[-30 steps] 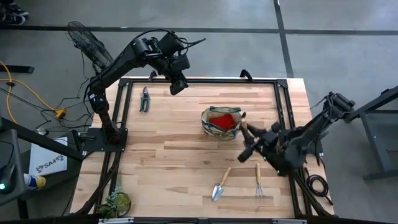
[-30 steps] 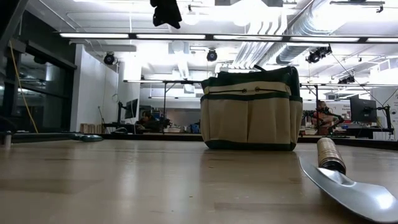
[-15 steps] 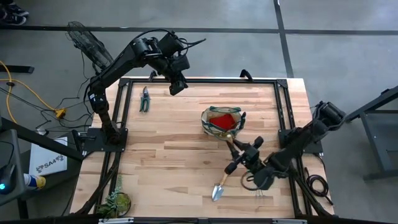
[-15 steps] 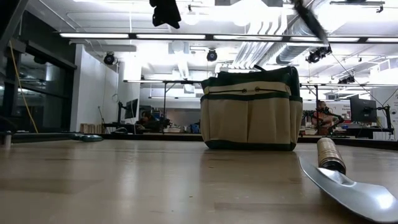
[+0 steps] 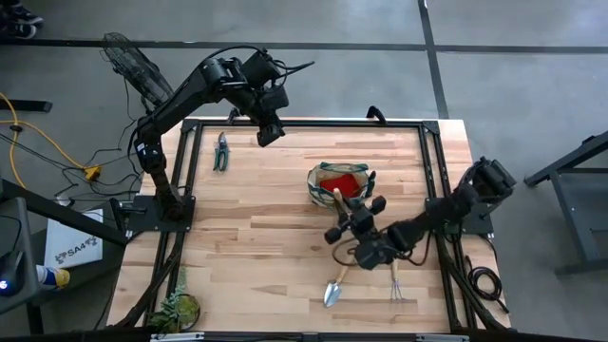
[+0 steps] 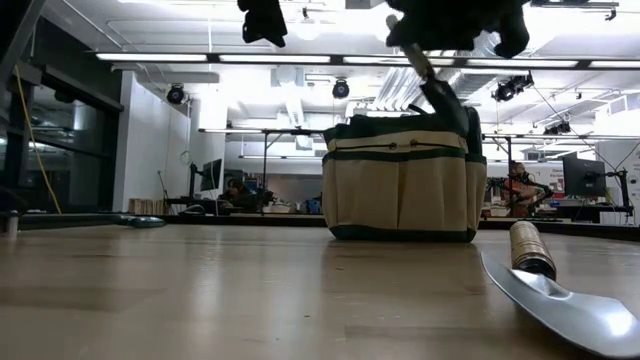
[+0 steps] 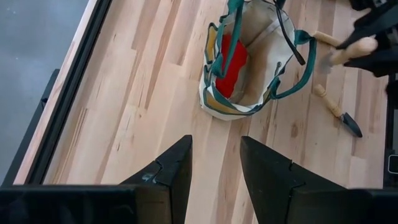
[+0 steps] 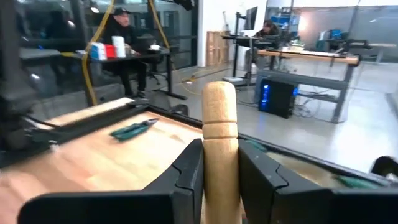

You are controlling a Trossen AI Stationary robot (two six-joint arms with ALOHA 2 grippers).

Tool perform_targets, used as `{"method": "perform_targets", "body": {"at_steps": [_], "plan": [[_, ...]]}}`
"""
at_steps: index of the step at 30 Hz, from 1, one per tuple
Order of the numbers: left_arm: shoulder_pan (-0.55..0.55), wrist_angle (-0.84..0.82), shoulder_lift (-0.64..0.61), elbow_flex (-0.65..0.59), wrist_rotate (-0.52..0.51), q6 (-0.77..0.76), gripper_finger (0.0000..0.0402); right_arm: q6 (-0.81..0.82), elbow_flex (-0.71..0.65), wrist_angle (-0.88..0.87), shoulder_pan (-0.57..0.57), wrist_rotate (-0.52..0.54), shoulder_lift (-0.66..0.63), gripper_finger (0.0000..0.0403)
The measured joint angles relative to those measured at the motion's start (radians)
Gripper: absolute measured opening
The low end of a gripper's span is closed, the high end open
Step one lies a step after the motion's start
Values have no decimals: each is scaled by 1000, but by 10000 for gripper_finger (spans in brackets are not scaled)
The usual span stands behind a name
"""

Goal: Pick & Place Garden tools in Gardening bag
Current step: Put the top trowel into the gardening bag

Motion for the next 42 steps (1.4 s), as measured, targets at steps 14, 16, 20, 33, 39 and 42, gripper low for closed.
{"method": "perform_targets", "body": {"at_steps": [14, 16, 20, 33, 39, 42], "plan": [[0, 0, 0, 0, -2, 14, 132, -129, 0, 1, -114, -31, 0, 63], [0, 0, 0, 0, -2, 15, 132, -129, 0, 1, -128, -32, 0, 63], [0, 0, 0, 0, -2, 15, 132, -129, 0, 1, -153, -55, 0, 63], [0, 0, 0, 0, -3, 15, 132, -353, 0, 248, -181, -87, 0, 63], [0, 0, 0, 0, -4, 15, 132, -458, 0, 285, -197, -133, 0, 63], [0, 0, 0, 0, -5, 15, 132, -440, 0, 239, -209, -133, 0, 63]]}}
